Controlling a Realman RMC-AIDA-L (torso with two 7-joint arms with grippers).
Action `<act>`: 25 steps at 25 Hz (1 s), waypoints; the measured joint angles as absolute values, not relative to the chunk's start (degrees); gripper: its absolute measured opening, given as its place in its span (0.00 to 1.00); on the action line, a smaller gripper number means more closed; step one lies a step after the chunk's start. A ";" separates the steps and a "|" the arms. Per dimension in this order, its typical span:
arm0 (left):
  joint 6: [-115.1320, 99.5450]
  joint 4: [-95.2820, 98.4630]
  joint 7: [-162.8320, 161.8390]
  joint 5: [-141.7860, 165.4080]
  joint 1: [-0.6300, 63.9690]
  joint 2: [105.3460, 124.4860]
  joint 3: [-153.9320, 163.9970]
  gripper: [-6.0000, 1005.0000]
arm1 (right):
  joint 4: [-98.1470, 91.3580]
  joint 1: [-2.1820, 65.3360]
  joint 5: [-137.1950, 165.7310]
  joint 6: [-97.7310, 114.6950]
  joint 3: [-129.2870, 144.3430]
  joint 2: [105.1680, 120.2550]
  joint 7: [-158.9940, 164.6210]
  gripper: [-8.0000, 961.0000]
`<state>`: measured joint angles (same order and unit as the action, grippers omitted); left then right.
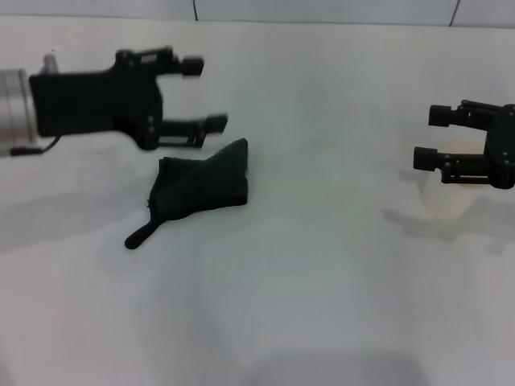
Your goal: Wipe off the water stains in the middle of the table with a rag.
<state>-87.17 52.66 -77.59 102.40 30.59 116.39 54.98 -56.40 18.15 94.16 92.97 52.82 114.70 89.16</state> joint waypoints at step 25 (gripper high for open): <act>-98.90 53.54 -81.96 108.81 26.65 114.23 53.68 0.83 | -58.15 17.83 103.40 92.36 51.87 114.35 88.80 0.88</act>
